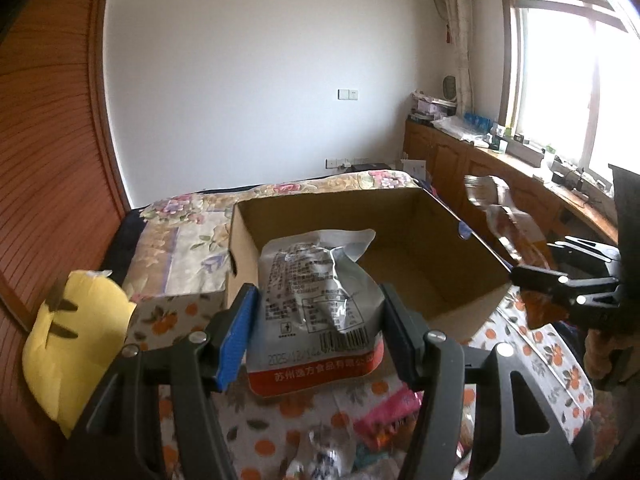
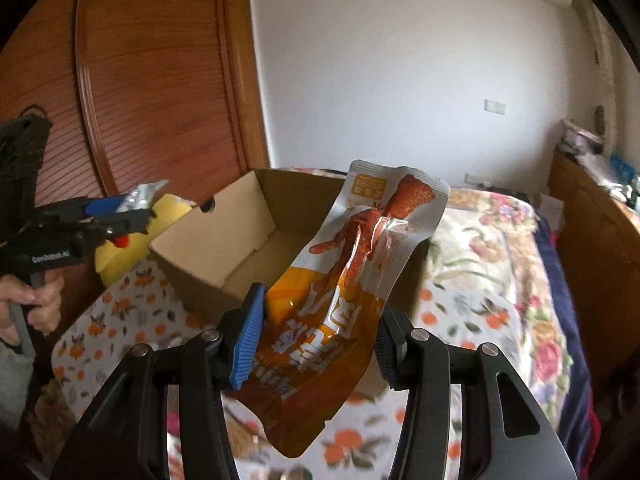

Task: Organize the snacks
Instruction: 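Carry both snacks over the cardboard box and open both tools to drop them, then move both tools back from the box toward the snack pile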

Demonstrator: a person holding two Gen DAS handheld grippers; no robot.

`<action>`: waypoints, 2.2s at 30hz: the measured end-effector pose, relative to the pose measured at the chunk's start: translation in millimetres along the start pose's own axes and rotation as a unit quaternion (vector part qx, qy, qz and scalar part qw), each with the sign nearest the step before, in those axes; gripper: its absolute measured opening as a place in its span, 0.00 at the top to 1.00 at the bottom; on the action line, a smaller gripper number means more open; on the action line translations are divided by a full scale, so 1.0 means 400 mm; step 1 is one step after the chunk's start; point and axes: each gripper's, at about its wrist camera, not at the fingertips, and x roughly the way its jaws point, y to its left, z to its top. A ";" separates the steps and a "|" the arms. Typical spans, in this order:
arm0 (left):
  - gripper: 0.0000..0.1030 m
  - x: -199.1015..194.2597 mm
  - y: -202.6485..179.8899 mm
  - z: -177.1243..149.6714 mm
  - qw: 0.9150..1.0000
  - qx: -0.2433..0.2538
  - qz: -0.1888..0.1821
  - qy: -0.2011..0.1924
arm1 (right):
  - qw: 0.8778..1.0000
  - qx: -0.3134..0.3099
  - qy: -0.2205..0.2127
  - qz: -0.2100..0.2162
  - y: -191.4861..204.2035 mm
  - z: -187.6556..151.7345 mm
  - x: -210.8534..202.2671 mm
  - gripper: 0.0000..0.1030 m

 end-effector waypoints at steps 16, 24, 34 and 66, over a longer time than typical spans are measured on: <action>0.41 0.204 -0.037 0.037 0.998 0.004 -0.001 0.058 | 0.998 0.014 0.037 0.051 -0.009 0.045 0.240 0.52; 0.40 0.238 -0.058 0.030 0.997 0.002 0.004 0.078 | 0.997 0.010 0.069 0.037 -0.009 0.041 0.273 0.53; 0.36 0.209 -0.071 0.034 0.996 0.011 0.016 0.091 | 0.997 0.027 0.067 0.039 0.003 0.042 0.211 0.46; 0.27 -0.199 -0.169 -0.051 0.999 0.045 -0.005 0.020 | 0.999 0.034 0.030 0.001 0.166 -0.124 -0.146 0.46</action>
